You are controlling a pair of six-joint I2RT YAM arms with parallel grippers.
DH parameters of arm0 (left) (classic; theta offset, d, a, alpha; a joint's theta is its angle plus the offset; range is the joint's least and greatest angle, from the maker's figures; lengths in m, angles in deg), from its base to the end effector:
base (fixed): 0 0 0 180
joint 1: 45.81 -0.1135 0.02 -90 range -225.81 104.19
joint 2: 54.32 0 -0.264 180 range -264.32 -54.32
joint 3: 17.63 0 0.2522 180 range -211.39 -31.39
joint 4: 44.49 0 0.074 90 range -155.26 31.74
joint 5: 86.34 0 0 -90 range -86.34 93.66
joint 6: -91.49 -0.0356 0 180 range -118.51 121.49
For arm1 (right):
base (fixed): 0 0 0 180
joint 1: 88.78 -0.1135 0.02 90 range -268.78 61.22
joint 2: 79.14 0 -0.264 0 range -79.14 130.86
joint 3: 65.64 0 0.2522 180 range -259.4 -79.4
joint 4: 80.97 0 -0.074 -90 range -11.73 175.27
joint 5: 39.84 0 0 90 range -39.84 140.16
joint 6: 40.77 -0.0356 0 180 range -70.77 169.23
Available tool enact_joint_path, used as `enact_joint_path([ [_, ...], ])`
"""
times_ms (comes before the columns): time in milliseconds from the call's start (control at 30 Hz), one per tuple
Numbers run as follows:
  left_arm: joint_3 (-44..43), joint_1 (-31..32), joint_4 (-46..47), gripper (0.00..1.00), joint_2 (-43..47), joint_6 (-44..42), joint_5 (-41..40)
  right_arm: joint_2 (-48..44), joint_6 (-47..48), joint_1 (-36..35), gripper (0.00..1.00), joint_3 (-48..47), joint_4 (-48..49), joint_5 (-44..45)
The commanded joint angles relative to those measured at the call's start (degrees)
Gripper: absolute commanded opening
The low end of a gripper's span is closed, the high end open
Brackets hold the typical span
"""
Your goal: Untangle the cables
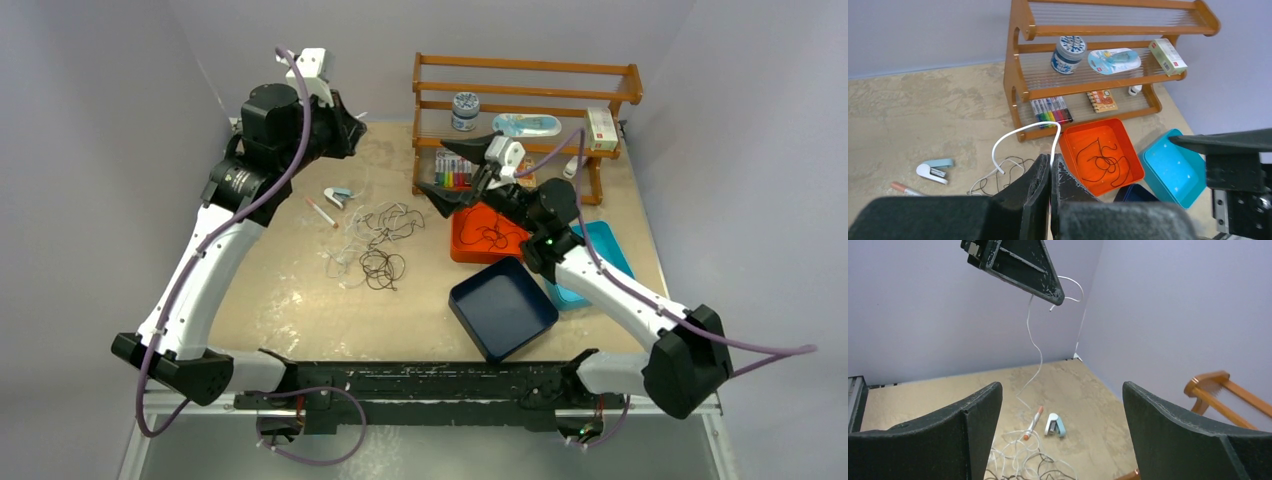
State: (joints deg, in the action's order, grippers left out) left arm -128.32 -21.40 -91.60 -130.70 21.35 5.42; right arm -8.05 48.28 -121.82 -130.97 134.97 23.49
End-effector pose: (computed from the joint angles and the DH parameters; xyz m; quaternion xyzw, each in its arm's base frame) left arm 0.2482 -0.1138 0.4880 0.0406 0.7804 -0.2462 0.5733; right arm 0.2234 0.1643 0.3911 -0.3262 0.4110 0.3565 0.7730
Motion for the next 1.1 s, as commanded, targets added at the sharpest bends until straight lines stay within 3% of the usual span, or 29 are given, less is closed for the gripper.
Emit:
enact_joint_path([
  [0,-3.55,-0.15,1.02,0.00,0.61,-1.30,5.19,4.16,3.05,-1.65,0.91,-6.95,4.54,-2.80],
  [233,-4.85,-0.15,1.93,0.00,1.23,-1.18,9.35,17.66,0.47,-3.57,0.88,-17.32,4.99,-8.05],
  [600,-15.00,-0.14,1.17,0.00,-1.79,-0.76,7.38,36.53,-3.92,-8.31,0.65,-28.89,4.00,-12.57],
  [833,-26.40,-0.10,3.40,0.00,-4.03,0.12,1.39,42.84,-3.57,-8.80,0.42,-29.79,2.96,-11.76],
  [1067,-32.80,-0.15,9.62,0.00,-4.81,0.46,-6.17,44.57,-1.74,-8.80,0.37,-26.18,2.10,-10.05],
])
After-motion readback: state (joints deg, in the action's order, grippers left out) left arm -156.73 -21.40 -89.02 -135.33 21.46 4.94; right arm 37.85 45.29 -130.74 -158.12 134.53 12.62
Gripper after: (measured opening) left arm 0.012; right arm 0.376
